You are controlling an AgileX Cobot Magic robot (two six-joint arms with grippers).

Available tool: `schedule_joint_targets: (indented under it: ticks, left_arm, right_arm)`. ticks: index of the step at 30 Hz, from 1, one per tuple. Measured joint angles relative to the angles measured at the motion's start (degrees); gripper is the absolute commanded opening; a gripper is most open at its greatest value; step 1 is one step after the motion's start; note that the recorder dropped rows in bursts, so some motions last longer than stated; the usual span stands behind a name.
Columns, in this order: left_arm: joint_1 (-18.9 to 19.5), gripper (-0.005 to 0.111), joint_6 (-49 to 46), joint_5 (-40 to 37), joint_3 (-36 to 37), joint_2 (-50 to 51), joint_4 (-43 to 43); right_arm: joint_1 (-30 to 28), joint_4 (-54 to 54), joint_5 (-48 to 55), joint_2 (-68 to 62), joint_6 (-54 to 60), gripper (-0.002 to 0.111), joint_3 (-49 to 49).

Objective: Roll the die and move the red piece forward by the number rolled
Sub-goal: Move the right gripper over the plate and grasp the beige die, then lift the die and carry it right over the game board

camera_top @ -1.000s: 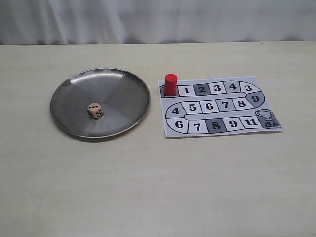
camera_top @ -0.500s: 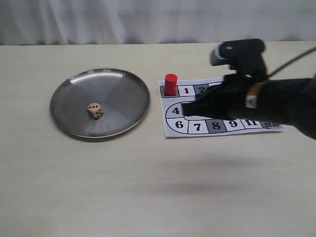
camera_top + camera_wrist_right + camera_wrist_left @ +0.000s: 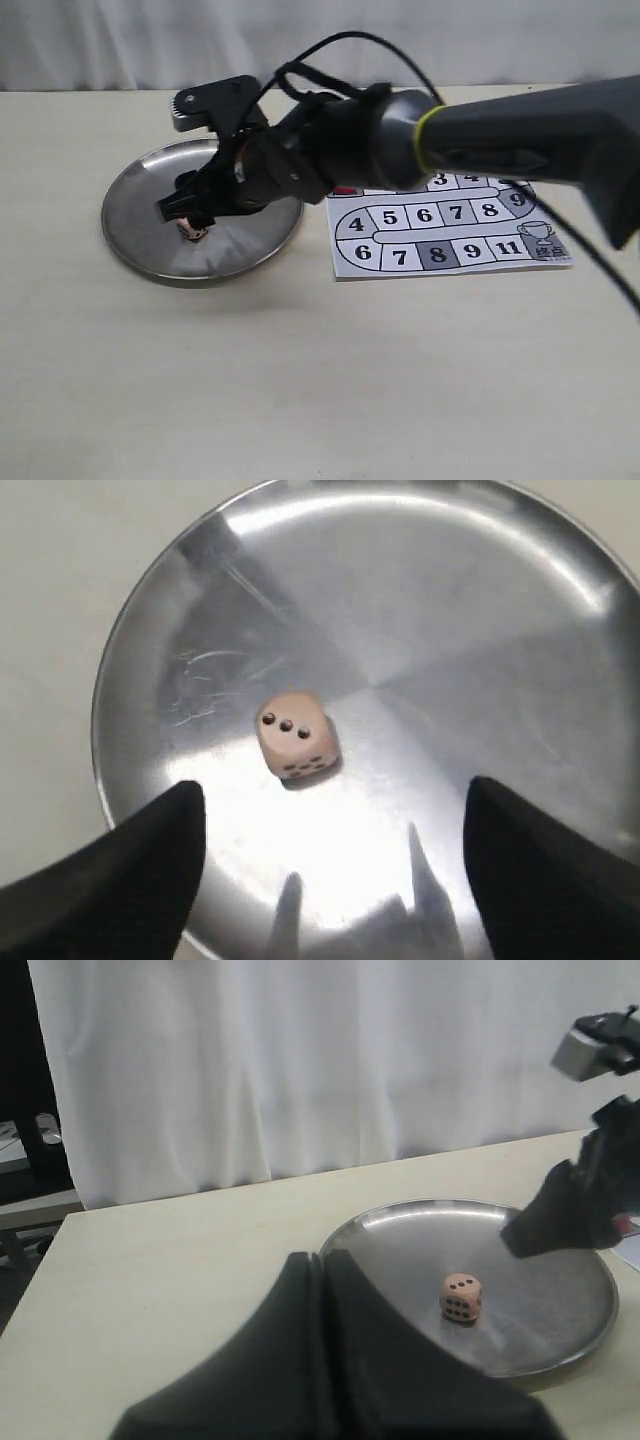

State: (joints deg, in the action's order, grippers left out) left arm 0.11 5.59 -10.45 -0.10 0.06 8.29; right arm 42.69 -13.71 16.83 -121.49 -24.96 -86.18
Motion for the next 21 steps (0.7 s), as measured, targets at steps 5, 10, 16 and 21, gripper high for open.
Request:
schedule_joint_targets:
  ticks: [5,10,16,21]
  left_arm:
    - [0.0,0.0,0.0,0.0,0.0,0.0,0.0]
    - [0.0,0.0,0.0,0.0,0.0,0.0,0.0]
    - [0.0,0.0,0.0,0.0,0.0,0.0,0.0]
    - [0.0,0.0,0.0,0.0,0.0,0.0,0.0]
  right_arm:
    - [1.69,0.0,3.68,-9.57,1.41,0.068,-12.07]
    - [2.07,0.0,5.12,-16.72,2.13,0.064,-19.41]
    - [2.07,-0.12,5.47,-20.52,4.46,0.023,-22.45]
    - [2.07,-1.16,7.87,-20.37,5.01,0.004,-23.22]
